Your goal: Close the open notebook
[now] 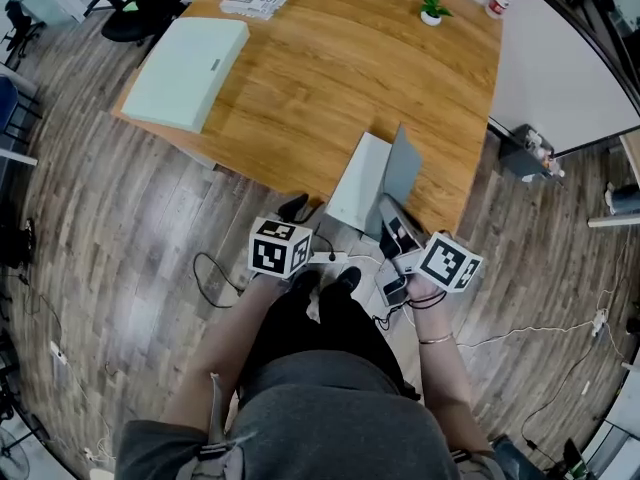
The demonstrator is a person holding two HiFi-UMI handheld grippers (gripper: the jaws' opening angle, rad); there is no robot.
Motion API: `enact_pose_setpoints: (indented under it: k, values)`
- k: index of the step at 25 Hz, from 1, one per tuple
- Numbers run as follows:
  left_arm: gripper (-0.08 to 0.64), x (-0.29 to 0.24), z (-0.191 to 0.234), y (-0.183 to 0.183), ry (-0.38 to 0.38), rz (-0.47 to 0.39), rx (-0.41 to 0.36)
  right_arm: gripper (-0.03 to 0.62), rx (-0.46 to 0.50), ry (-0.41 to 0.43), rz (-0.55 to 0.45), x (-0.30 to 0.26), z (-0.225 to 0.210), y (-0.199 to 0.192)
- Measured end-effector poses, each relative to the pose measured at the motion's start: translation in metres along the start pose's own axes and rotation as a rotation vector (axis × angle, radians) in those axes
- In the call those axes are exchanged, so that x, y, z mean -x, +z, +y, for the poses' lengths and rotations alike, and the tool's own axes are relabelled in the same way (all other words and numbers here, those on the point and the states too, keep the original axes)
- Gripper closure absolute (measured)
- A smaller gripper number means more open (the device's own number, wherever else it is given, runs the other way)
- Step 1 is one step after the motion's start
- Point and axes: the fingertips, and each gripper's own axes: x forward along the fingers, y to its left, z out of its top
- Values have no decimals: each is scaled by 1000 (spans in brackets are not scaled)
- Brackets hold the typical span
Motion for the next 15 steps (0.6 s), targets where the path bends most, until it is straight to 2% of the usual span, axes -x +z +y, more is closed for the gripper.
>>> enact_pose_setpoints:
  k: [15]
  values:
    - [399, 11, 1, 4, 39, -42, 40, 577, 10, -25, 106, -40, -11, -21]
